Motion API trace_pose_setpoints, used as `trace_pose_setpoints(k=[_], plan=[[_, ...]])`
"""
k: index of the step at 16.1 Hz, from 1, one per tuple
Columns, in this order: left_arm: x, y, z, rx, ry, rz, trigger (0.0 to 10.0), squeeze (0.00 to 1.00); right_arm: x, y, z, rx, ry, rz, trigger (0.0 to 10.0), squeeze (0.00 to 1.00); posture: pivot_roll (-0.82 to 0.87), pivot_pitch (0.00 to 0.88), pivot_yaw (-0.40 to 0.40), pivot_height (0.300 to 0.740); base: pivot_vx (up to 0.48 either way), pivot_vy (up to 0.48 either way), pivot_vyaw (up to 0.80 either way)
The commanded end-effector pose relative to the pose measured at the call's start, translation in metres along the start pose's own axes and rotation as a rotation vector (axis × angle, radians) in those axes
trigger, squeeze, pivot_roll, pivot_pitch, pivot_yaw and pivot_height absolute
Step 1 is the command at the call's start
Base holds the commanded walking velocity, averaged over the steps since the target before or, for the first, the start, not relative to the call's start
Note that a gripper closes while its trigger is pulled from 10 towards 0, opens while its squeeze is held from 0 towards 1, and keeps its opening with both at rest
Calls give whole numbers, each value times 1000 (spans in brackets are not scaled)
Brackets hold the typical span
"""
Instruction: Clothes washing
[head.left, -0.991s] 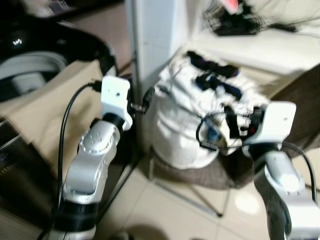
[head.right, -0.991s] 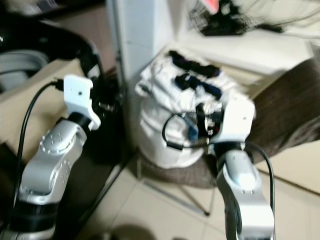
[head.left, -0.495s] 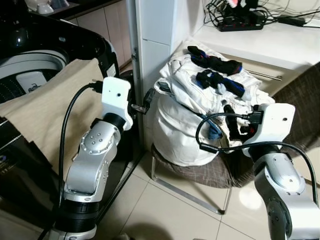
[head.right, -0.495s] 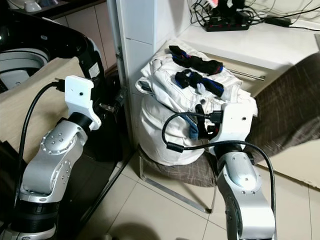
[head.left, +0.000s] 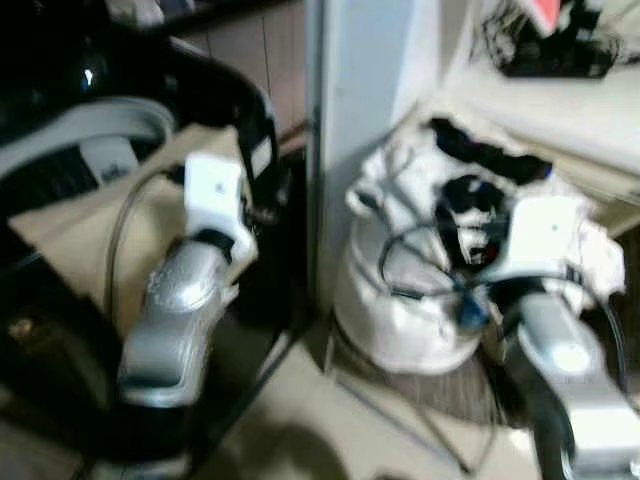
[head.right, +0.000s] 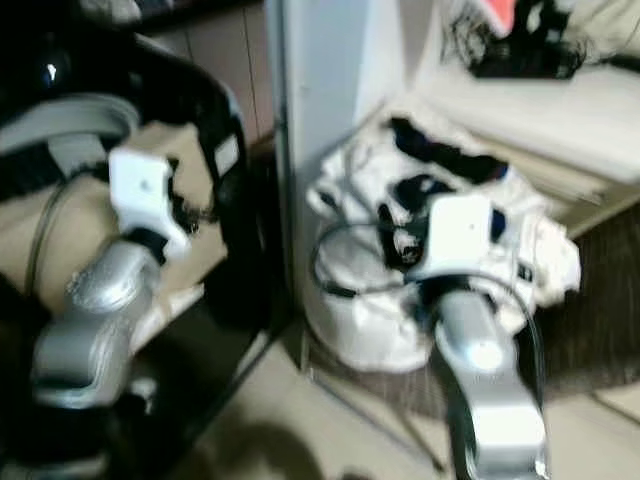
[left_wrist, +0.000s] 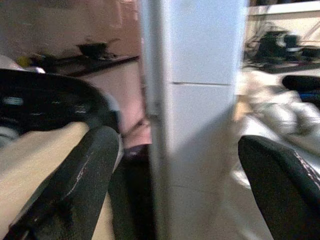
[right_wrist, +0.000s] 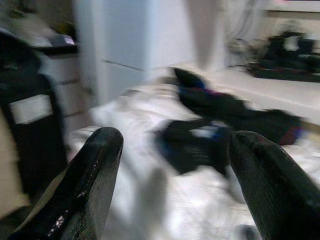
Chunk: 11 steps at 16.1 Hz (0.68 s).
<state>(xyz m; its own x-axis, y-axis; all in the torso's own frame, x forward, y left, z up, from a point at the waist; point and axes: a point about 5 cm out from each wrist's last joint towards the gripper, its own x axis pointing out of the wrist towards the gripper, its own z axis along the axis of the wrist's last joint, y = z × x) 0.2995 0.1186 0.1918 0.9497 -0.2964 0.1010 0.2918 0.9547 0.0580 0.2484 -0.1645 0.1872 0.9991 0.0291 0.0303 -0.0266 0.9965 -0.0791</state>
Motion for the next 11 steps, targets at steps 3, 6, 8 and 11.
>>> trace_pose_setpoints(k=[3, 6, 8, 11], plan=[[-1, 6, 2, 15, -1, 23, 10000, 0, 1, 3, 5, 14, -28, 33, 10000, 0, -117, 14, -20, 740, 273, 0, 0], [-2, 11, 3, 19, 1, 43, 10000, 0, 2, 6, 7, 31, -42, 53, 10000, 0, -111, 16, -27, 740, 271, 0, 0], [-3, 12, 3, 21, 1, 49, 10000, 0, 4, 8, 8, 30, -49, 75, 10000, 0, -106, 20, -30, 740, 270, 0, 0], [-3, 14, 5, 23, -1, 57, 10000, 0, 5, 8, 7, -6, -43, 78, 10000, 0, -101, 22, -28, 740, 270, 0, 267]])
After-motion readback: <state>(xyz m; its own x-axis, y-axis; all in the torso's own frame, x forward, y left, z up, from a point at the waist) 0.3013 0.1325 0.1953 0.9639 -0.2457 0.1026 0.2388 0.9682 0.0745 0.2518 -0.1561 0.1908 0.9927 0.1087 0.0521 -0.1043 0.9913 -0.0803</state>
